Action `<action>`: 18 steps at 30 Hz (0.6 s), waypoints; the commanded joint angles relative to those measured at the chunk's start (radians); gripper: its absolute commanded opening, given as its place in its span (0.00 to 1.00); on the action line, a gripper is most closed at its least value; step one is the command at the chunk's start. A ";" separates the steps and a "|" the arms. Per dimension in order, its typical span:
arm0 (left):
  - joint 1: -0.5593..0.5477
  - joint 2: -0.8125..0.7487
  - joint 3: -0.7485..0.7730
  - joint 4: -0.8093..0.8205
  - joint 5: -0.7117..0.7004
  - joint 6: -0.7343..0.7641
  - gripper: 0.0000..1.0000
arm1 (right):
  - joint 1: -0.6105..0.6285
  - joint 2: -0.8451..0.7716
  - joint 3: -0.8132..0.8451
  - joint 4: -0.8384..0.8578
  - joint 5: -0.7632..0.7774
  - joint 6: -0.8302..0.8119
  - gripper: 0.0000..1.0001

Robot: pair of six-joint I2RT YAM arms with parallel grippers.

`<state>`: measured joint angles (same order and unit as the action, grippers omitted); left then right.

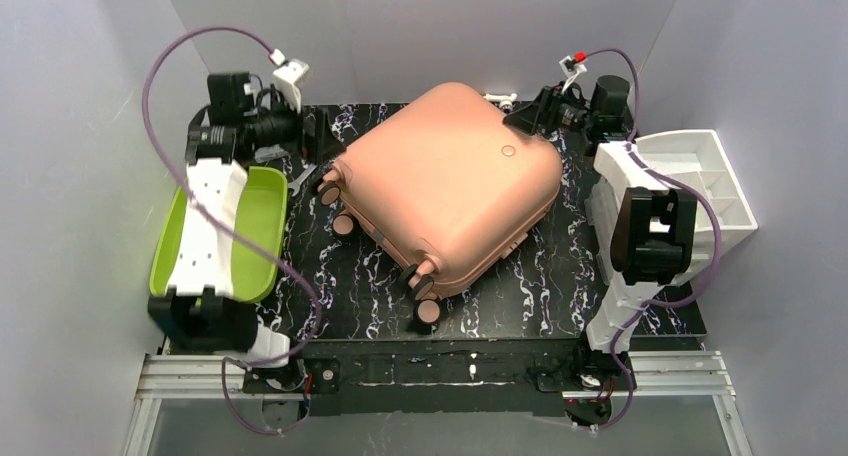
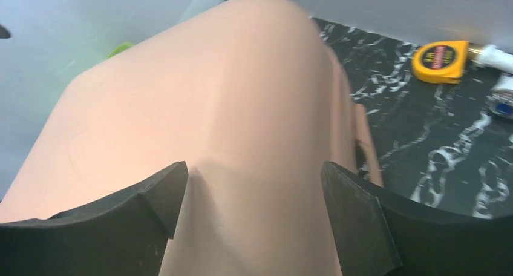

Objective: Open, take out, and arrange the luggage
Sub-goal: Rotate the luggage at the center of the board.

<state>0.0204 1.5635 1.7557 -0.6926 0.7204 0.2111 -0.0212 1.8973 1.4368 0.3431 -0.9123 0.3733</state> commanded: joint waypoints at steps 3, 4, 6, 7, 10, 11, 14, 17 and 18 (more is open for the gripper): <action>-0.053 -0.243 -0.325 -0.129 -0.027 0.288 0.98 | 0.066 -0.117 -0.030 -0.275 0.034 -0.268 0.91; -0.053 -0.255 -0.361 -0.128 -0.028 0.302 0.98 | 0.069 -0.136 -0.034 -0.311 0.054 -0.314 0.91; -0.055 -0.268 -0.405 -0.128 -0.039 0.336 0.98 | 0.075 -0.181 -0.045 -0.389 0.103 -0.406 0.91; -0.055 -0.274 -0.425 -0.123 -0.047 0.350 0.98 | 0.076 -0.206 -0.054 -0.415 0.130 -0.446 0.92; -0.056 -0.275 -0.477 -0.065 -0.111 0.378 0.98 | 0.076 -0.287 -0.094 -0.456 0.191 -0.527 0.93; -0.056 -0.268 -0.489 -0.029 -0.150 0.382 0.98 | 0.076 -0.309 -0.104 -0.465 0.211 -0.547 0.93; -0.059 -0.234 -0.504 0.031 -0.194 0.387 0.98 | 0.077 -0.372 -0.139 -0.471 0.258 -0.593 0.93; -0.063 -0.201 -0.503 0.079 -0.206 0.379 0.98 | 0.078 -0.433 -0.189 -0.439 0.304 -0.617 0.94; -0.065 -0.193 -0.505 0.100 -0.213 0.375 0.98 | 0.078 -0.452 -0.210 -0.423 0.318 -0.621 0.94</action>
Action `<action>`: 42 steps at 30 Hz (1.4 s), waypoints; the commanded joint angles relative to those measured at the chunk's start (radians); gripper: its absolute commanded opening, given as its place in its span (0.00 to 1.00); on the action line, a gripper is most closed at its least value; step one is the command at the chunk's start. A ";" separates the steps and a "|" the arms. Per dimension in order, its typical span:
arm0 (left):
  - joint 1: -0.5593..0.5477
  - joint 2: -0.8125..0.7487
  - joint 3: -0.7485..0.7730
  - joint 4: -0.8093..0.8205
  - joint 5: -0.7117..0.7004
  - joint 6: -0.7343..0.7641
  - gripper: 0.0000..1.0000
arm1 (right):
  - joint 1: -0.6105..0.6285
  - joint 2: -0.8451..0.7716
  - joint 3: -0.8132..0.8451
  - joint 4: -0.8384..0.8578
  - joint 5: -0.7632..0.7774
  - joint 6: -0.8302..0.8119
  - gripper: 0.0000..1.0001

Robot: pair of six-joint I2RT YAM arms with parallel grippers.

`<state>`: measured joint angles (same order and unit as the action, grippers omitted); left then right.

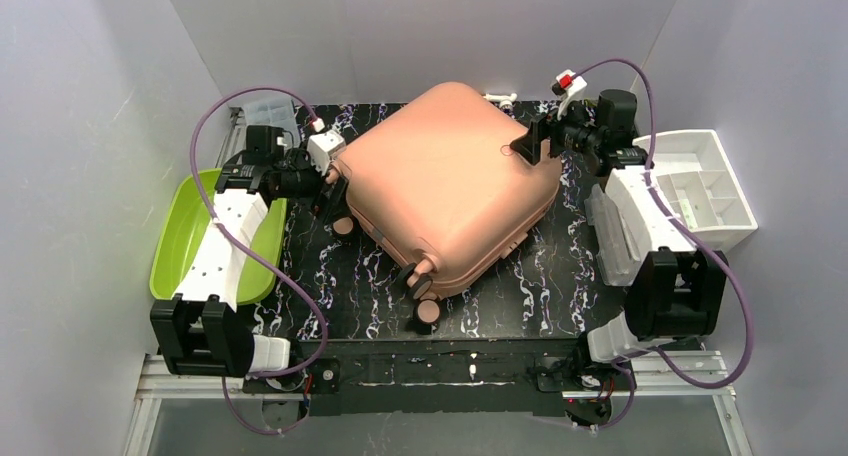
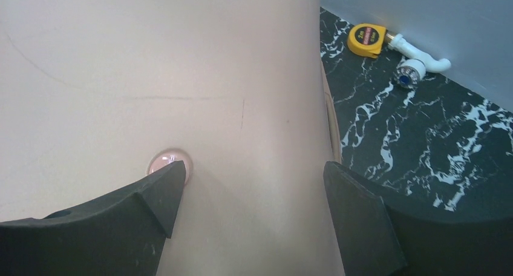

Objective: Open, take out, and arrange the luggage
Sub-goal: Rotate the luggage at the center of the board.

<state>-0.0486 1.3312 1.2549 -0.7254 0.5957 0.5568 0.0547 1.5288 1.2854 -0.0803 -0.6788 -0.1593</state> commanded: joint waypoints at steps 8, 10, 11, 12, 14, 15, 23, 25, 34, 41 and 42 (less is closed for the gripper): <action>-0.037 0.167 0.053 0.244 -0.313 -0.024 0.98 | 0.002 -0.144 -0.139 0.001 0.124 -0.133 0.96; -0.037 0.208 0.086 0.258 -0.379 -0.048 0.98 | 0.002 -0.146 -0.139 -0.019 0.113 -0.150 0.96; -0.037 0.224 0.102 0.265 -0.404 -0.054 0.98 | 0.001 -0.148 -0.140 -0.025 0.107 -0.155 0.96; -0.037 0.243 0.118 0.275 -0.429 -0.060 0.98 | 0.002 -0.151 -0.142 -0.029 0.099 -0.160 0.96; -0.037 0.289 0.160 0.289 -0.469 -0.063 0.98 | 0.002 -0.163 -0.148 -0.036 0.081 -0.169 0.96; -0.037 0.317 0.188 0.285 -0.490 -0.067 0.98 | 0.002 -0.168 -0.151 -0.041 0.072 -0.171 0.96; -0.015 0.548 0.546 0.139 -0.535 -0.158 0.98 | 0.002 -0.191 -0.187 -0.101 -0.011 -0.204 0.97; -0.005 0.576 0.610 0.105 -0.498 -0.195 0.98 | 0.005 -0.204 -0.198 -0.120 -0.014 -0.218 0.97; 0.000 0.385 0.513 0.104 -0.352 -0.224 0.98 | 0.005 -0.350 -0.201 -0.335 0.029 -0.415 0.98; -0.003 0.253 0.368 0.132 -0.271 -0.216 0.98 | 0.004 -0.378 -0.138 -0.597 0.046 -0.560 0.98; -0.004 0.257 0.361 0.134 -0.274 -0.215 0.98 | 0.004 -0.377 -0.150 -0.591 0.038 -0.559 0.98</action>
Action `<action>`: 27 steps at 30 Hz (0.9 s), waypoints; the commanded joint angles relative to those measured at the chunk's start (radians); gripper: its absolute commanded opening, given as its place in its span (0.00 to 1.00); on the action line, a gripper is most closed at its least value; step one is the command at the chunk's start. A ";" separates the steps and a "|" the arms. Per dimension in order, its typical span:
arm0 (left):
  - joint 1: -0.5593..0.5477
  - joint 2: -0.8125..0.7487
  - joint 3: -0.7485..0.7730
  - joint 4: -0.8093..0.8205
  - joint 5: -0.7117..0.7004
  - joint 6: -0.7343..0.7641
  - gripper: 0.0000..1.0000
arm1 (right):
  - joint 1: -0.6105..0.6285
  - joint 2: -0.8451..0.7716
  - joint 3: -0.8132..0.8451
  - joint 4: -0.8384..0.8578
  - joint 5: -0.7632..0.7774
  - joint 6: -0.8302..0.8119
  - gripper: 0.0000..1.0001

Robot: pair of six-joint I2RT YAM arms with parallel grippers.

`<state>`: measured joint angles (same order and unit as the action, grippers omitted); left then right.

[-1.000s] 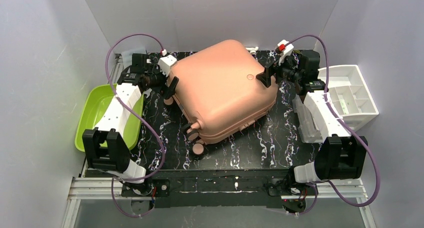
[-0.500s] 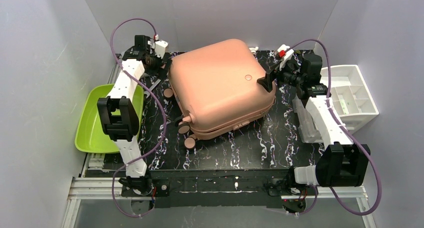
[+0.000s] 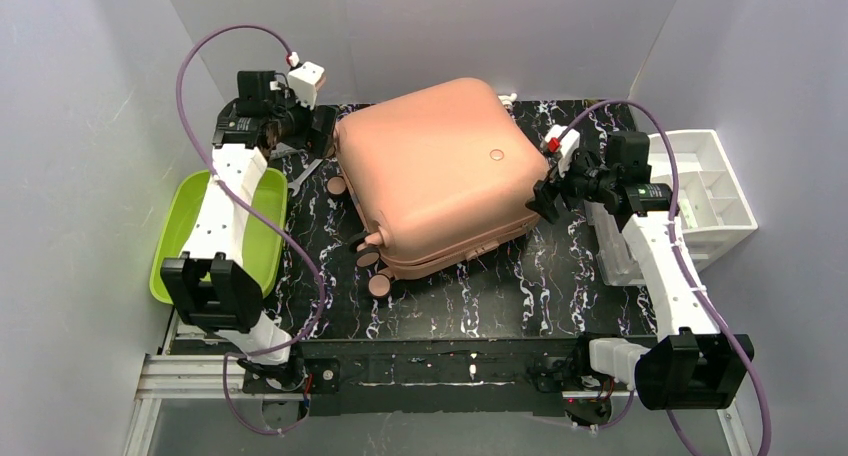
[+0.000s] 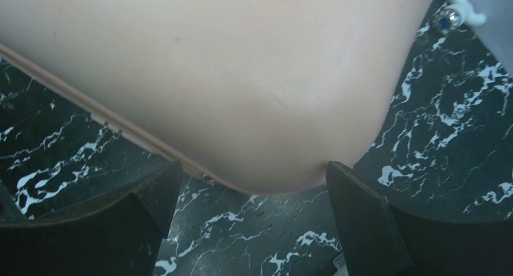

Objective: Open, take out, and arrange the luggage
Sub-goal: Rotate the luggage at the center of the board.

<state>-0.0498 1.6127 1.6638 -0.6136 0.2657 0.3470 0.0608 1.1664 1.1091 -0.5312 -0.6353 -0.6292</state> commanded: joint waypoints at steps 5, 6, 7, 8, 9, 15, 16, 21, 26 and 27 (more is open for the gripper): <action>-0.002 -0.027 -0.054 0.025 0.053 -0.025 0.98 | 0.008 0.034 -0.019 -0.070 -0.015 -0.075 0.98; -0.003 -0.044 -0.059 0.029 0.059 -0.031 0.98 | 0.016 0.058 -0.020 -0.059 -0.013 -0.073 0.98; -0.002 -0.055 -0.064 0.033 0.066 -0.036 0.98 | 0.026 0.078 -0.018 -0.049 -0.011 -0.071 0.98; -0.002 -0.067 -0.065 0.034 0.075 -0.040 0.98 | 0.038 0.098 -0.015 -0.037 -0.013 -0.068 0.98; -0.002 -0.077 -0.067 0.034 0.082 -0.046 0.98 | 0.051 0.118 -0.011 -0.026 -0.020 -0.067 0.98; -0.002 -0.132 -0.096 0.006 0.118 -0.045 0.98 | 0.130 0.209 0.045 0.004 0.009 -0.051 0.96; -0.002 -0.144 -0.108 -0.004 0.122 -0.036 0.98 | 0.132 0.206 0.043 0.020 -0.004 -0.048 0.96; -0.003 -0.215 -0.183 -0.049 0.151 -0.005 0.98 | 0.223 0.236 0.043 0.080 -0.031 -0.001 0.97; -0.002 -0.266 -0.226 -0.107 0.215 0.032 0.98 | 0.314 0.291 0.065 0.074 -0.087 0.017 0.96; -0.002 -0.277 -0.231 -0.122 0.239 0.040 0.98 | 0.322 0.294 0.073 0.058 -0.093 0.015 0.95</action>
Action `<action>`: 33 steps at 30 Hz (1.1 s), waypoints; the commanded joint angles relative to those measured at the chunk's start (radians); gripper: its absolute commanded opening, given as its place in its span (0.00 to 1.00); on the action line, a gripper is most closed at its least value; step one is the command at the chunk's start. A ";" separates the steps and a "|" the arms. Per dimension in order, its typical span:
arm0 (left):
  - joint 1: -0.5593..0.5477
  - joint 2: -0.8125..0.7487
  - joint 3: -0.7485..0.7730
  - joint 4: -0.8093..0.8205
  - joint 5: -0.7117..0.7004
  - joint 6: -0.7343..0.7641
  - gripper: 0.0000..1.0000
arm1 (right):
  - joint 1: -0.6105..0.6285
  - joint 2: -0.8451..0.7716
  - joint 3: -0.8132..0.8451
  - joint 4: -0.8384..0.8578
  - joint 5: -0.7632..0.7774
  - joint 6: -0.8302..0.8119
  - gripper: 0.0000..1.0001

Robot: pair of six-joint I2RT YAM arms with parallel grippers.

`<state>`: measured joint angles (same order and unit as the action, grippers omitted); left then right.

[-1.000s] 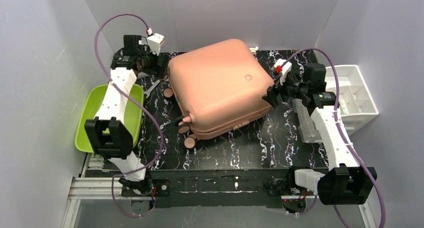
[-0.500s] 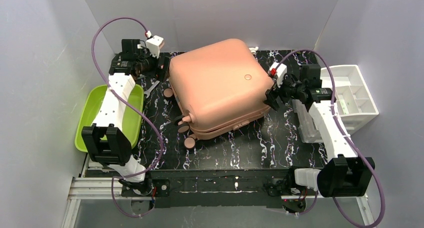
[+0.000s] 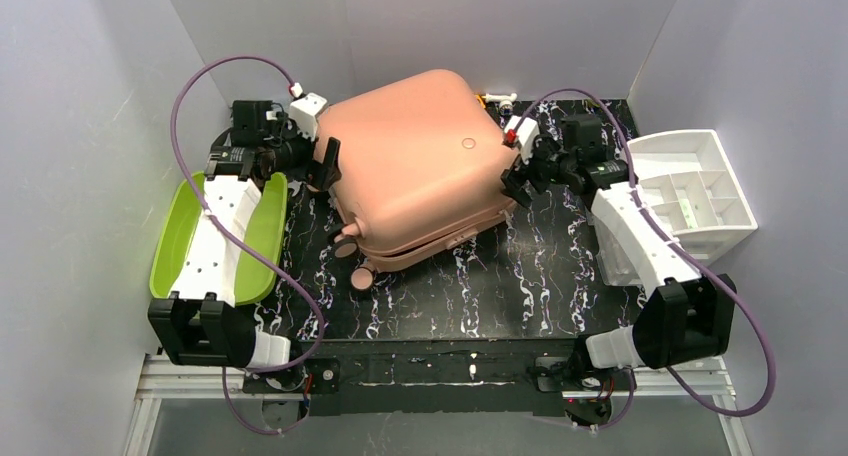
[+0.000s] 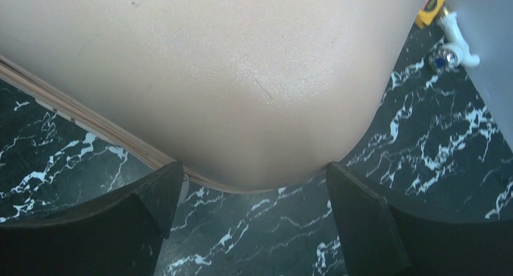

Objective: Open, take out, and arrange the luggage
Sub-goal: Rotate the luggage at the center of the board.

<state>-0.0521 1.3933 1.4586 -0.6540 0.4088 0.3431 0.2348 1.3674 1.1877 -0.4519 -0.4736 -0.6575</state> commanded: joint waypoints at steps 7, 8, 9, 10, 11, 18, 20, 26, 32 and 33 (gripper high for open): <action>0.000 -0.148 -0.049 -0.121 0.221 0.100 0.98 | 0.149 -0.110 -0.148 0.091 -0.028 0.091 0.95; -0.002 -0.160 -0.051 -0.121 0.229 0.110 0.98 | 0.149 -0.146 -0.204 0.137 0.007 0.117 0.95; -0.003 -0.172 -0.053 -0.122 0.243 0.117 0.98 | 0.149 -0.183 -0.263 0.186 0.029 0.145 0.95; -0.005 -0.183 -0.055 -0.121 0.254 0.129 0.98 | 0.149 -0.214 -0.315 0.236 0.045 0.177 0.94; -0.008 -0.193 -0.057 -0.121 0.268 0.136 0.98 | 0.149 -0.240 -0.364 0.284 0.054 0.200 0.94; -0.096 -0.243 -0.124 -0.097 0.245 0.170 0.98 | 0.149 -0.251 -0.505 0.508 0.117 0.395 0.85; -0.121 -0.252 -0.154 -0.082 0.214 0.172 0.98 | 0.149 -0.219 -0.509 0.545 0.168 0.410 0.85; -0.162 -0.274 -0.241 -0.034 0.152 0.171 0.98 | 0.155 -0.139 -0.532 0.693 0.196 0.504 0.82; -0.169 -0.300 -0.280 -0.026 0.097 0.180 0.98 | 0.163 -0.074 -0.535 0.697 0.227 0.493 0.79; -0.169 -0.308 -0.287 -0.023 0.082 0.183 0.98 | 0.163 -0.072 -0.538 0.699 0.226 0.493 0.79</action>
<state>-0.2134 1.1313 1.1965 -0.6846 0.5358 0.5072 0.3885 1.2743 0.6582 0.1684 -0.2699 -0.1852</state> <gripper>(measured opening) 0.984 0.796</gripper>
